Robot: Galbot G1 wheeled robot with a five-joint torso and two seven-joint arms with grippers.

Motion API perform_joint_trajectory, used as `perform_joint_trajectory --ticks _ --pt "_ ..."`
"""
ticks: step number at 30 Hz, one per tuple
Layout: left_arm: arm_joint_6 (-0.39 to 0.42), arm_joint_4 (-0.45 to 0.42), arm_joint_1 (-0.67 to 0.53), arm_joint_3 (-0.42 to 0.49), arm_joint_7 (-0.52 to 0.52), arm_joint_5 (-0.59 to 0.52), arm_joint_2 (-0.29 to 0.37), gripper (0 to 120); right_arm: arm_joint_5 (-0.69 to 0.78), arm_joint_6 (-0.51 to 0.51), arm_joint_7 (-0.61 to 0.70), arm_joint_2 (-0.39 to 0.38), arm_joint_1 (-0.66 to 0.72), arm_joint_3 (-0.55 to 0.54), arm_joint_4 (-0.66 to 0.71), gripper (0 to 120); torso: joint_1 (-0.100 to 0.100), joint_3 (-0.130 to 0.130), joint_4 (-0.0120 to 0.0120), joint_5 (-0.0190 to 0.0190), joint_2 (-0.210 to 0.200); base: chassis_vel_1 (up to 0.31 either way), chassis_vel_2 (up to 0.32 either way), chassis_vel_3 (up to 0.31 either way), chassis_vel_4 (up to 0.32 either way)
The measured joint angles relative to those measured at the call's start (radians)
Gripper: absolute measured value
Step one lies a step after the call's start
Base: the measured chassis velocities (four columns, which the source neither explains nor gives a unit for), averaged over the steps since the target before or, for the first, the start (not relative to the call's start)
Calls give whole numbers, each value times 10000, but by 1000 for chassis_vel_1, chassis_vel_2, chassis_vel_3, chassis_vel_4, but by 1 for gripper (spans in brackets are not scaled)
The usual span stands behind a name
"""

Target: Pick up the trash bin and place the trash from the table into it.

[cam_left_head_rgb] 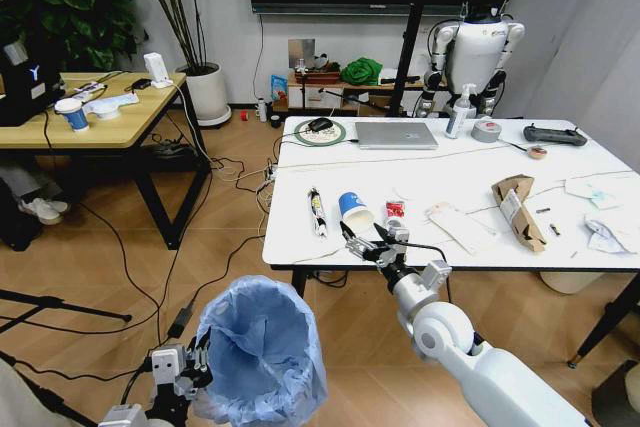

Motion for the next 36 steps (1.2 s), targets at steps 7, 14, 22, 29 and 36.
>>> perform_joint_trajectory --ticks 7,14,22,29,36 --pt "9 29 41 -19 -1 3 -83 0 168 8 3 245 640 -390 -767 100 0 -1 0 0 -1 0 0 0 0" --pt "18 -103 192 -249 -2 -3 -88 0 446 135 -32 148 1351 -948 -1225 100 0 -1 -1 1 -2 0 0 0 0" --pt "2 -138 308 -289 13 83 -221 0 678 138 -30 563 2239 -1292 -1881 100 0 -2 2 -1 -3 0 0 0 0" --pt "-56 -138 396 -244 50 240 -343 0 743 142 -46 939 2548 -1425 -2541 100 -1 -2 -1 0 -3 0 0 0 0" --pt "-71 -184 419 -264 57 260 -335 0 737 259 -147 1188 2570 -1427 -2834 77 -1 -2 1 -1 -4 0 0 0 0"
